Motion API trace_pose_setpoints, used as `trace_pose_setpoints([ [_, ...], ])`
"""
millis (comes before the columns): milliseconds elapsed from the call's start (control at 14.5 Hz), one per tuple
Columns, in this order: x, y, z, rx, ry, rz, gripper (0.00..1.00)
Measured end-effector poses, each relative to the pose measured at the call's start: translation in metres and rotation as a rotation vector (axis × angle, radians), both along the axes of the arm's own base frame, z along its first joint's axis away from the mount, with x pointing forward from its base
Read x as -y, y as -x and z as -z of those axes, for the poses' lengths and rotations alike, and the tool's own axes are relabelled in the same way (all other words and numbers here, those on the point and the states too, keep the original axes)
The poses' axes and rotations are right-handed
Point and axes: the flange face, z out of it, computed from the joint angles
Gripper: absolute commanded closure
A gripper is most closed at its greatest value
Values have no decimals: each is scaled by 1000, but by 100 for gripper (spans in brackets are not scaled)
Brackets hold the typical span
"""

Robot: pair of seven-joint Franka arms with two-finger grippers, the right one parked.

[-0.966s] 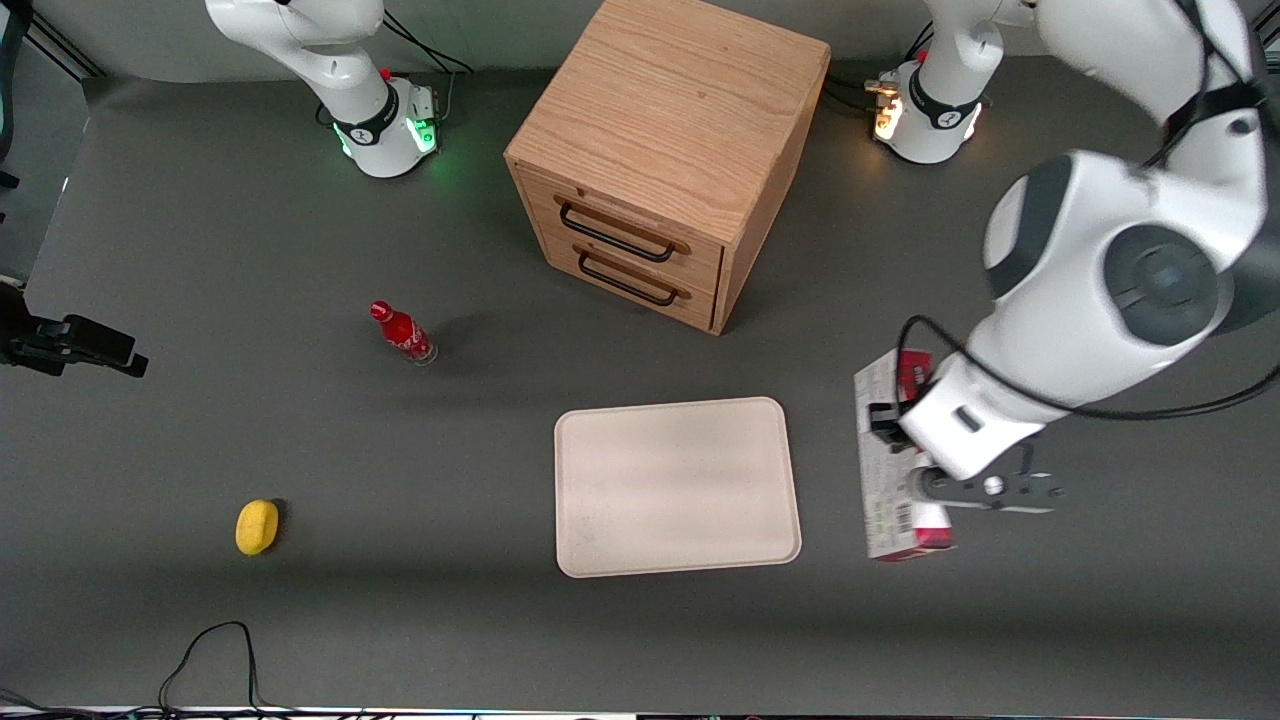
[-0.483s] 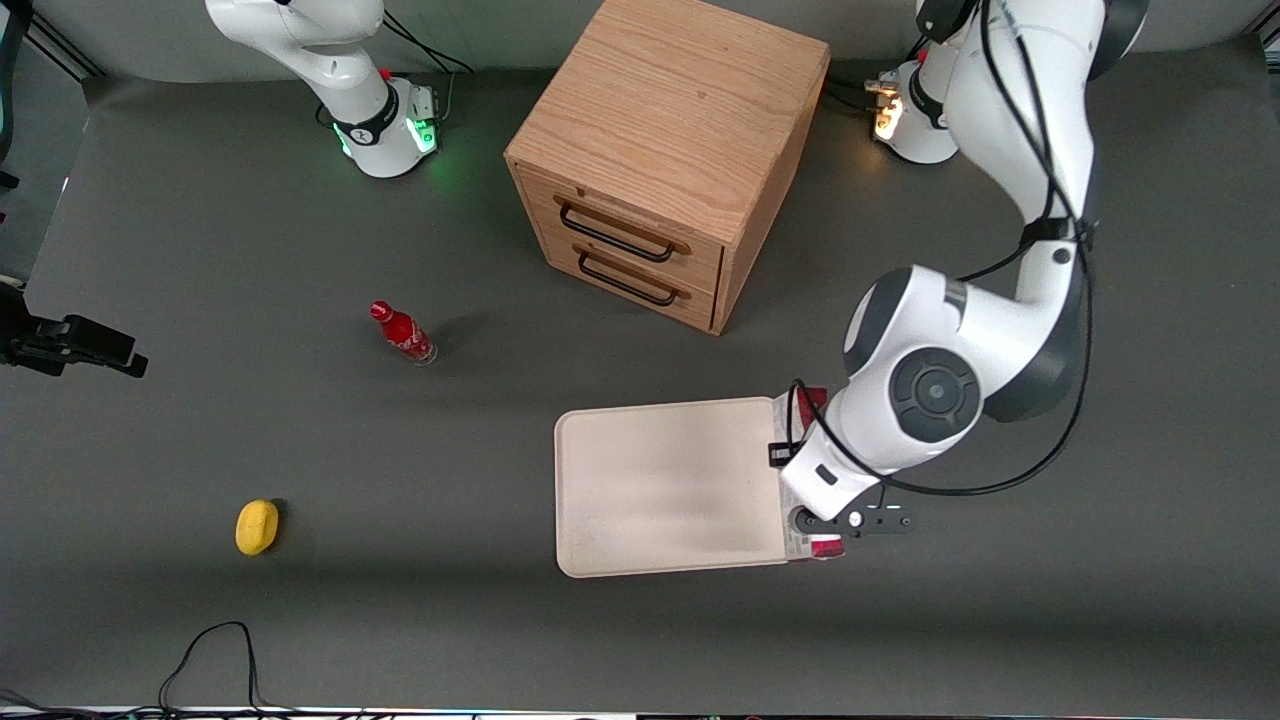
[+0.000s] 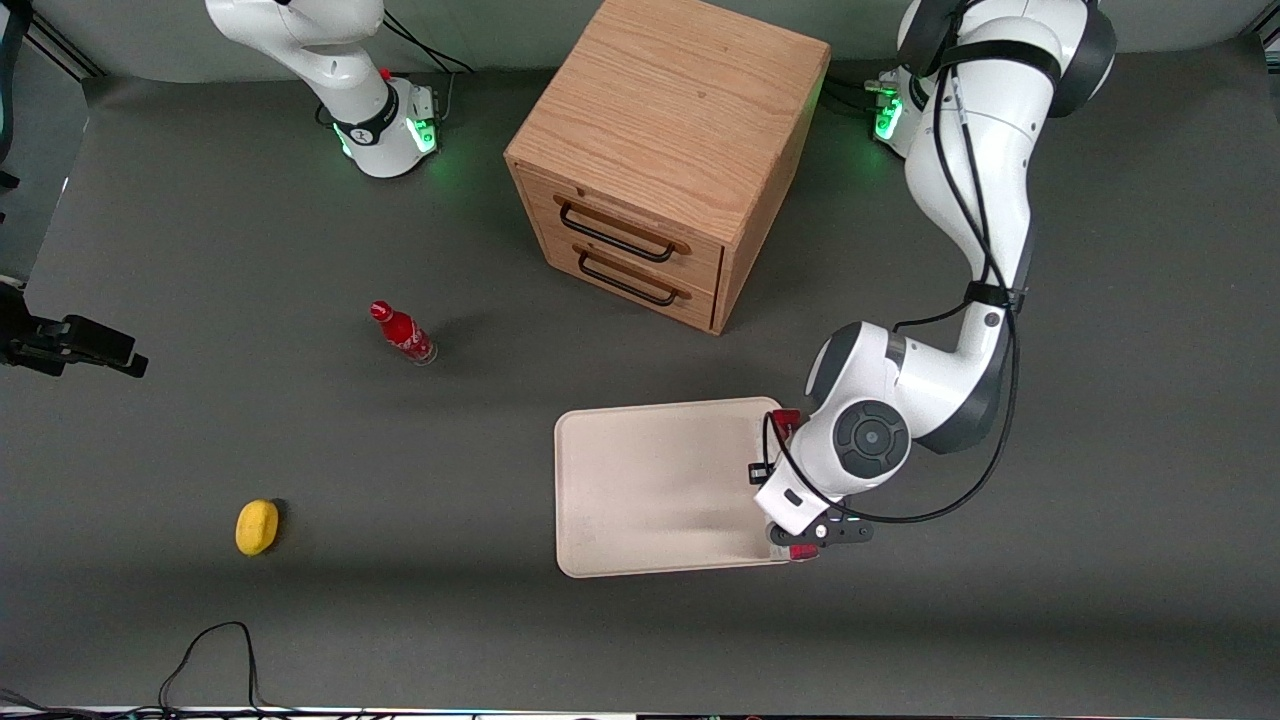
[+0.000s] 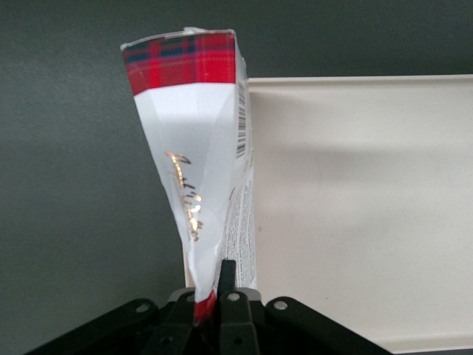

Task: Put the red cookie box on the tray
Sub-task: 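Lower the box and lay it flat onto the tray, then open the left gripper and raise it away from the tray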

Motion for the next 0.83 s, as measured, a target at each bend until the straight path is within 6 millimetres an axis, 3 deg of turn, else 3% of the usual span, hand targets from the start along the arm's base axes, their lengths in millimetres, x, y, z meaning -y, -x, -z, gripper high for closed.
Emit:
trace_pose_setpoints([
  [552, 15, 12, 23, -31, -21, -12, 100],
  [621, 16, 12, 25, -29, -25, -15, 59],
  [690, 16, 11, 27, -20, -30, -18, 2],
  [828, 17, 11, 29, 4, -37, -12, 0],
])
